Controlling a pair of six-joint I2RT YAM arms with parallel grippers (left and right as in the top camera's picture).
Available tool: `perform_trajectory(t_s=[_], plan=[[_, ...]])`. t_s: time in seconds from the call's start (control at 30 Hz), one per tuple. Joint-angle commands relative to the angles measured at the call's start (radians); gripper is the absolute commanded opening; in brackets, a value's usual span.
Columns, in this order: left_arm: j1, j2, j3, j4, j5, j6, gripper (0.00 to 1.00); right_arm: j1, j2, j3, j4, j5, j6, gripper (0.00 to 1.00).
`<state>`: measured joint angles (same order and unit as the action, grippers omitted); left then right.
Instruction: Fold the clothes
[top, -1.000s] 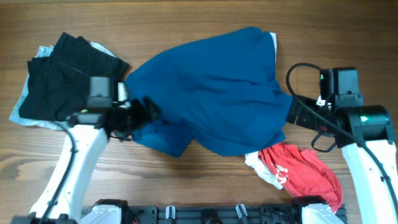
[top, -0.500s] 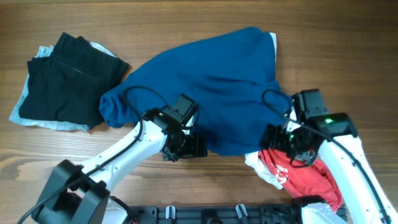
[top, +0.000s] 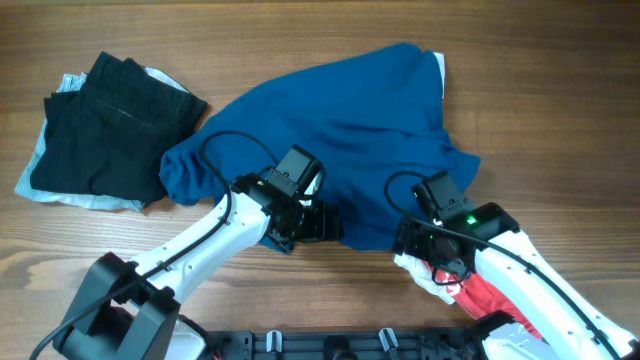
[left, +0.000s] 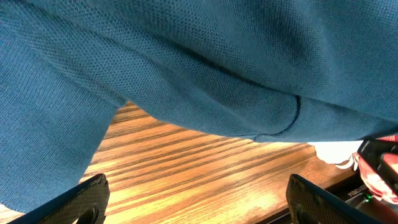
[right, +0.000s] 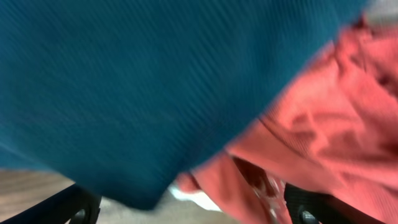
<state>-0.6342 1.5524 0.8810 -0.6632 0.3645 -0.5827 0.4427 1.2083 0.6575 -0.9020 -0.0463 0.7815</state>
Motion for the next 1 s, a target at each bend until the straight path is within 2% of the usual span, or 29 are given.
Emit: perform_trajectory(t_s=[0.0, 0.1, 0.23, 0.43, 0.5, 0.53, 0.63, 0.67, 0.73, 0.87, 0.93, 0.97], plan=[[-0.003, 0.006, 0.003, 0.002, -0.01, -0.009, 0.92, 0.03, 0.047, -0.01, 0.056, 0.061, 0.03, 0.91], [-0.003, 0.006, 0.003, 0.003, -0.01, -0.009, 0.96, 0.039, 0.138, -0.01, 0.052, 0.028, 0.033, 0.83], [-0.003, 0.006, 0.003, 0.028, -0.01, -0.009, 0.95, 0.039, 0.259, -0.01, 0.06, -0.006, 0.064, 0.84], [-0.003, 0.006, 0.003, 0.048, -0.01, -0.009, 0.95, 0.039, 0.267, -0.01, 0.06, -0.04, 0.038, 0.83], [-0.003, 0.006, 0.003, 0.05, -0.01, -0.009, 0.94, 0.039, 0.267, -0.01, 0.06, -0.019, 0.076, 0.77], [-0.003, 0.006, 0.003, 0.05, -0.01, -0.009, 0.92, 0.039, 0.267, -0.01, 0.06, -0.005, 0.093, 0.69], [-0.003, 0.006, 0.003, 0.05, -0.01, -0.008, 0.87, 0.039, 0.267, -0.01, 0.068, 0.04, 0.145, 0.12], [-0.003, 0.006, 0.003, 0.05, -0.01, -0.008, 0.86, 0.039, 0.267, -0.01, 0.068, 0.049, 0.155, 0.05], [-0.003, 0.006, 0.003, 0.052, -0.048, -0.008, 0.82, 0.037, 0.267, -0.008, 0.066, 0.061, 0.173, 0.04], [-0.003, 0.014, 0.003, 0.1, -0.191, -0.008, 0.63, 0.031, 0.225, 0.047, -0.014, 0.084, 0.187, 0.04], [-0.003, 0.04, 0.003, 0.146, -0.236, -0.008, 0.5, 0.031, 0.17, 0.077, -0.04, 0.084, 0.182, 0.04], [-0.003, 0.056, 0.003, 0.161, -0.235, -0.008, 0.46, 0.031, 0.141, 0.084, -0.047, 0.084, 0.179, 0.04]])
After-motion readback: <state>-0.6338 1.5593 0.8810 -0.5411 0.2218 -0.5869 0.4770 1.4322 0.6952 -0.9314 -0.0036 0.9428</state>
